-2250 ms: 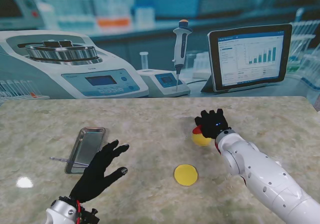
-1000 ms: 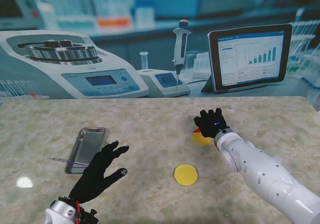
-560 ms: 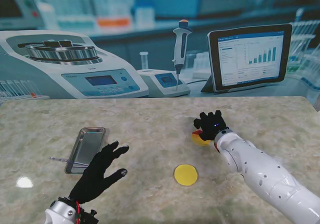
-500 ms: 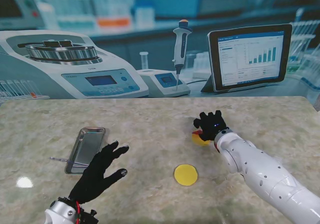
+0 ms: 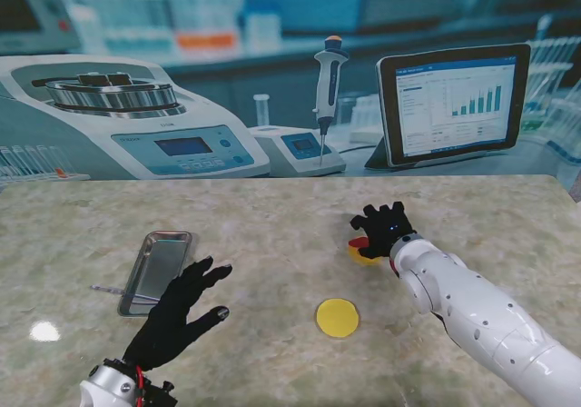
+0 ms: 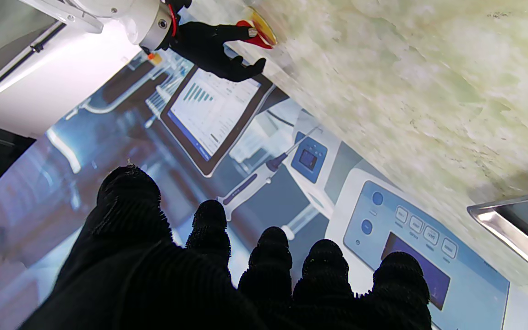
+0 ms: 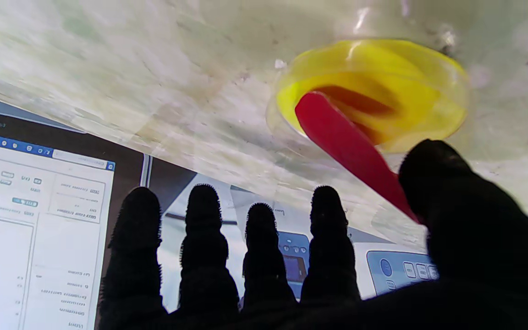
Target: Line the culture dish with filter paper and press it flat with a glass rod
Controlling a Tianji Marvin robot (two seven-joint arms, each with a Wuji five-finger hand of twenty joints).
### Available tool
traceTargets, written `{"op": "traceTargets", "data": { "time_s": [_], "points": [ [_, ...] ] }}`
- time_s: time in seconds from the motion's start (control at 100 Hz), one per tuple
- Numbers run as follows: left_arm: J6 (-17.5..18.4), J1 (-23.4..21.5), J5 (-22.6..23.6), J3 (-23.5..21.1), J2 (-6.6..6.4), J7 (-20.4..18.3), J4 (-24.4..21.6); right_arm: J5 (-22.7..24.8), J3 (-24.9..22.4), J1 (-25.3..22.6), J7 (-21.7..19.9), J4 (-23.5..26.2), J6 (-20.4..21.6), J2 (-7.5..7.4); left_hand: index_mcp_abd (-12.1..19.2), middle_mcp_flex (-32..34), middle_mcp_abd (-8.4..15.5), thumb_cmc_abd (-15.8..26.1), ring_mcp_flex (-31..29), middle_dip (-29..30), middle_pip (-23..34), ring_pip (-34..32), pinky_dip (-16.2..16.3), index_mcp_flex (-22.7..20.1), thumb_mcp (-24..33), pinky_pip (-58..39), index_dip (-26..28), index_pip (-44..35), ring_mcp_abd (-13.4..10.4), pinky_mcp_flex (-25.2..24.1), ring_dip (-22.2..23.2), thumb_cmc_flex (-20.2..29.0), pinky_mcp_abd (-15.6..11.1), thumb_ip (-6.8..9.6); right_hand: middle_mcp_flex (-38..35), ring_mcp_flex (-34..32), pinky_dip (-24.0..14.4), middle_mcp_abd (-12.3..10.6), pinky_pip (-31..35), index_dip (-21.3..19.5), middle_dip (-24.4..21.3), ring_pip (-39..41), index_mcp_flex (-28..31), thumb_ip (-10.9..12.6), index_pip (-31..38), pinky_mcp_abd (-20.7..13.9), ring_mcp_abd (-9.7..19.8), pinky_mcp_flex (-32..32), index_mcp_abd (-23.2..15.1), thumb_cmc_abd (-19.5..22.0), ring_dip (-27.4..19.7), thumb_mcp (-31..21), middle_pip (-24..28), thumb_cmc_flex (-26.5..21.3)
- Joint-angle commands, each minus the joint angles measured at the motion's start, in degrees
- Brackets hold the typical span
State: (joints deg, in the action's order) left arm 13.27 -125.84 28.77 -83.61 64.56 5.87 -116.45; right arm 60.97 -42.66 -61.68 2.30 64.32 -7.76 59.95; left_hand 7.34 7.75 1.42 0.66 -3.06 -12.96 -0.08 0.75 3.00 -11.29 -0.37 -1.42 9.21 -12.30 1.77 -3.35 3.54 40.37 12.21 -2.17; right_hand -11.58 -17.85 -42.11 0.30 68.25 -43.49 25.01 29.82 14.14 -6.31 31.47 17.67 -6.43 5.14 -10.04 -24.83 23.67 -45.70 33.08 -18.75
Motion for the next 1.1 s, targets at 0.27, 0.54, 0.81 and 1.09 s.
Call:
{"op": "traceTargets", "data": {
  "time_s": [0.27,0.54,0.81,1.09],
  "points": [
    [0.2,-0.3,0.2,0.0,0.03,0.2,-0.2,-0.9,-2.1,-1.2,-2.8,1.5,-0.4,-0.14,1.5,-1.1,0.6,0.7,1.5,-1.3,0.4,0.5,1.1,0.5,-0.7,2.3,0.2,-0.6,-1.2,0.0,0.6,0.1,-1.1,1.27,1.8,3.0,-1.3,0.7,-1.5,0.2,-1.2,-2.4,-3.0,-3.5,-3.5,1.6,-2.6,-1.2,3.0,2.0,0.5,-0.5,-3.3,8.5],
    [0.2,-0.2,0.8,0.2,0.01,0.4,-0.1,-4.3,-3.5,-1.3,-8.0,2.7,-0.6,-0.11,1.5,-1.1,0.5,0.6,1.5,-1.3,0.4,0.5,1.1,0.5,-0.6,2.3,0.2,-0.6,-1.2,0.0,0.6,0.1,-1.0,1.28,1.9,3.7,-1.1,0.8,-2.3,0.0,-1.7,-3.2,-3.9,-3.5,-4.6,1.6,-3.0,-1.7,3.2,2.0,0.3,0.3,-5.5,8.4],
    [0.2,-0.2,1.0,0.2,0.01,0.5,-0.1,-7.3,-3.6,-0.7,-10.0,2.3,-1.2,0.11,1.5,-1.1,0.5,0.6,1.5,-1.3,0.4,0.5,1.1,0.5,-0.6,2.3,0.2,-0.6,-1.2,0.0,0.6,0.2,-1.0,1.27,2.0,4.2,-1.2,1.2,-2.6,-0.4,-1.7,-3.6,-5.1,-3.8,-5.7,1.5,-3.7,-1.8,5.2,2.3,0.3,1.9,-7.0,8.7],
    [0.1,-0.2,1.2,0.2,0.02,0.6,-0.1,-8.3,-4.0,-0.9,-11.6,2.8,-1.7,0.08,1.4,-1.1,0.5,0.5,1.5,-1.3,0.4,0.5,1.1,0.6,-0.6,2.3,0.3,-0.6,-1.2,0.0,0.6,0.3,-1.0,1.27,2.4,5.5,-0.6,2.9,-4.5,0.6,-2.7,-6.0,-9.8,-4.8,-13.3,2.7,-5.9,-2.4,11.2,4.3,-0.5,12.0,-15.7,9.3]
  ]
}}
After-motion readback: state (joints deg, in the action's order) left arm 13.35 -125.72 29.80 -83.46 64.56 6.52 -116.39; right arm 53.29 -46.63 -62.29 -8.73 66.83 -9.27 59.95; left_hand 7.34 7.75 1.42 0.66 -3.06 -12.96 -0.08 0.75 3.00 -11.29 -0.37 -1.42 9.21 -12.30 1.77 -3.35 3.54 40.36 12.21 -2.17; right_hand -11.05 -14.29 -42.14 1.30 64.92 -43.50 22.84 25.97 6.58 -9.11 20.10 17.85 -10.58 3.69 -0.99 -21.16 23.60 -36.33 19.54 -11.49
